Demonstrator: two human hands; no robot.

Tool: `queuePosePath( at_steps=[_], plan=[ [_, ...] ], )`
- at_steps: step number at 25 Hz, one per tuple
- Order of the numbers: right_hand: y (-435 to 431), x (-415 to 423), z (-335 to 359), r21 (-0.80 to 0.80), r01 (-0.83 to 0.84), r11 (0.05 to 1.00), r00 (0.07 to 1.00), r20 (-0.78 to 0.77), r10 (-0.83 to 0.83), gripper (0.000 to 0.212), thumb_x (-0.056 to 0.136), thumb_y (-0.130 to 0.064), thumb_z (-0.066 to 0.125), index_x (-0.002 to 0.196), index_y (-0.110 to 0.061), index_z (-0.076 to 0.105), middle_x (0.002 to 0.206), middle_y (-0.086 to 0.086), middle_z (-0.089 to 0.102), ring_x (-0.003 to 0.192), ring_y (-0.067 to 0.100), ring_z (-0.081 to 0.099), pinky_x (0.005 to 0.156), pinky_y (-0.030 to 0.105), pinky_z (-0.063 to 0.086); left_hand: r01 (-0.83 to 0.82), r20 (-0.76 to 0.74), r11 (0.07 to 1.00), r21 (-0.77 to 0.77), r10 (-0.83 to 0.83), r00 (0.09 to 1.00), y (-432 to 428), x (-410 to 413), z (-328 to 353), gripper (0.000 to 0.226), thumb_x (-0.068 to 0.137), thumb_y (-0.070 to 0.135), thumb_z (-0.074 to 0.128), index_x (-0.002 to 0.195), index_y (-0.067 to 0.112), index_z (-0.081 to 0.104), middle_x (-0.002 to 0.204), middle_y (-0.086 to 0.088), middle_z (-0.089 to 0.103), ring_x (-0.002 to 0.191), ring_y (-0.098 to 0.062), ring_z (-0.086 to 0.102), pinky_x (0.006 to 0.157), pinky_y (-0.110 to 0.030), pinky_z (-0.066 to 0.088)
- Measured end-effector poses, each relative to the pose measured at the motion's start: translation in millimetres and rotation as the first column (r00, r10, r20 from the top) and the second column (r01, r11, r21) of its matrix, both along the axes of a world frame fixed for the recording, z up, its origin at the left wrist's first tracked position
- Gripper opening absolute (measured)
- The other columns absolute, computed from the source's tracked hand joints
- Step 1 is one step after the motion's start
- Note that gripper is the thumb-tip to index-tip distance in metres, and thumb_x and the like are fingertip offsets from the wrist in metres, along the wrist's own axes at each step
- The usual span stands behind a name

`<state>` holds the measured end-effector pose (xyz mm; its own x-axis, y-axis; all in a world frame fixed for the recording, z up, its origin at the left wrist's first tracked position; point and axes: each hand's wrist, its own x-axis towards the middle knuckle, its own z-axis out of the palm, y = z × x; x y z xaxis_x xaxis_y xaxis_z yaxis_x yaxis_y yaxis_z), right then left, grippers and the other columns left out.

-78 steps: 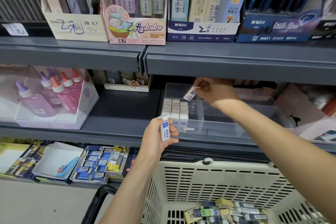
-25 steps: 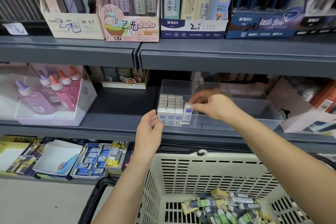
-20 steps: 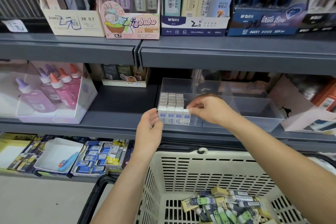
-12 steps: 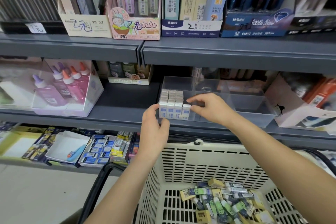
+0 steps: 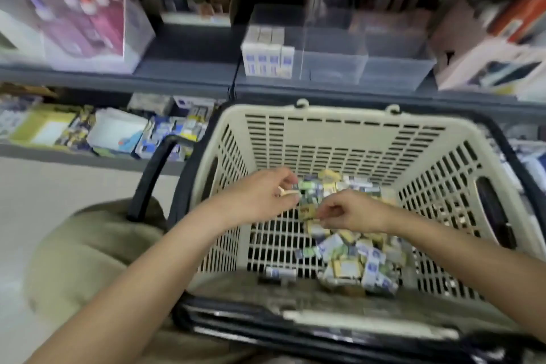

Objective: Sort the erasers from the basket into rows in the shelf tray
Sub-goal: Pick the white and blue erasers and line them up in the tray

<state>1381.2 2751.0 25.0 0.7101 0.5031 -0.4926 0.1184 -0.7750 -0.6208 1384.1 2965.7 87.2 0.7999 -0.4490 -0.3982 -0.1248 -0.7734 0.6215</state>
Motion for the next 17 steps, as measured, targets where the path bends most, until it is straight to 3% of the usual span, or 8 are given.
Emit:
queuePosePath(
  at_steps=[2, 5, 7, 10, 14, 17],
  plan=[
    [15, -15, -25, -0.096, -0.155, 0.983, 0.988, -0.038, 0.152, 0.024, 0.086, -0.024, 0.064, 0.108, -0.014, 0.066, 0.103, -0.003, 0.067, 0.085, 0.004, 0.059, 0.072, 0.011, 0.044, -0.009, -0.035, 0.998, 0.07, 0.012, 0.999, 5, -11, -3, 0.032, 0.093, 0.028, 0.052, 0.124, 0.023, 0.051, 0.118, 0.009, 0.055, 0.103, -0.008, 0.056, 0.078, -0.023, 0.046],
    [46, -28, -53, -0.143, -0.276, 0.95, 0.961, -0.067, 0.269, 0.029, 0.086, -0.027, 0.063, 0.111, -0.011, 0.064, 0.108, 0.003, 0.067, 0.095, 0.015, 0.062, 0.083, 0.026, 0.049, -0.098, -0.059, 0.989, 0.11, 0.105, 0.993, 13, -13, -6, 0.029, 0.094, 0.019, 0.049, 0.122, 0.018, 0.053, 0.118, 0.003, 0.059, 0.103, -0.015, 0.058, 0.089, -0.031, 0.048],
    [64, -36, -69, -0.221, -0.351, 0.91, 0.936, -0.089, 0.339, 0.031, 0.088, -0.031, 0.06, 0.11, -0.011, 0.063, 0.108, 0.006, 0.067, 0.097, 0.02, 0.062, 0.081, 0.029, 0.05, -0.134, -0.054, 0.982, 0.131, 0.142, 0.988, 17, -9, -7, 0.029, 0.094, 0.018, 0.047, 0.122, 0.017, 0.054, 0.118, 0.002, 0.06, 0.105, -0.017, 0.058, 0.093, -0.035, 0.047],
    [76, -44, -84, -0.363, -0.409, 0.837, 0.894, 0.025, 0.448, 0.024, 0.087, -0.026, 0.058, 0.102, -0.009, 0.064, 0.106, 0.008, 0.065, 0.097, 0.025, 0.06, 0.082, 0.039, 0.053, -0.145, -0.05, 0.979, 0.146, 0.154, 0.987, 19, -7, -10, 0.029, 0.094, 0.019, 0.046, 0.122, 0.018, 0.053, 0.119, 0.002, 0.059, 0.106, -0.016, 0.057, 0.094, -0.036, 0.047],
    [73, -52, -93, -0.289, -0.347, 0.892, 0.926, 0.043, 0.374, 0.017, 0.084, -0.009, 0.055, 0.099, -0.012, 0.064, 0.11, 0.006, 0.062, 0.1, 0.023, 0.058, 0.08, 0.034, 0.05, -0.143, -0.053, 0.974, 0.176, 0.155, 0.987, 18, -8, -12, 0.029, 0.094, 0.02, 0.046, 0.122, 0.02, 0.053, 0.117, 0.004, 0.058, 0.105, -0.015, 0.056, 0.094, -0.035, 0.046],
    [71, -54, -94, -0.18, -0.272, 0.945, 0.962, -0.031, 0.271, 0.018, 0.081, -0.002, 0.054, 0.092, -0.014, 0.063, 0.101, 0.005, 0.065, 0.095, 0.022, 0.06, 0.077, 0.029, 0.047, -0.123, -0.065, 0.975, 0.186, 0.137, 0.988, 17, -9, -10, 0.029, 0.094, 0.021, 0.045, 0.122, 0.021, 0.052, 0.114, 0.004, 0.059, 0.101, -0.014, 0.057, 0.091, -0.034, 0.047]
  ],
)
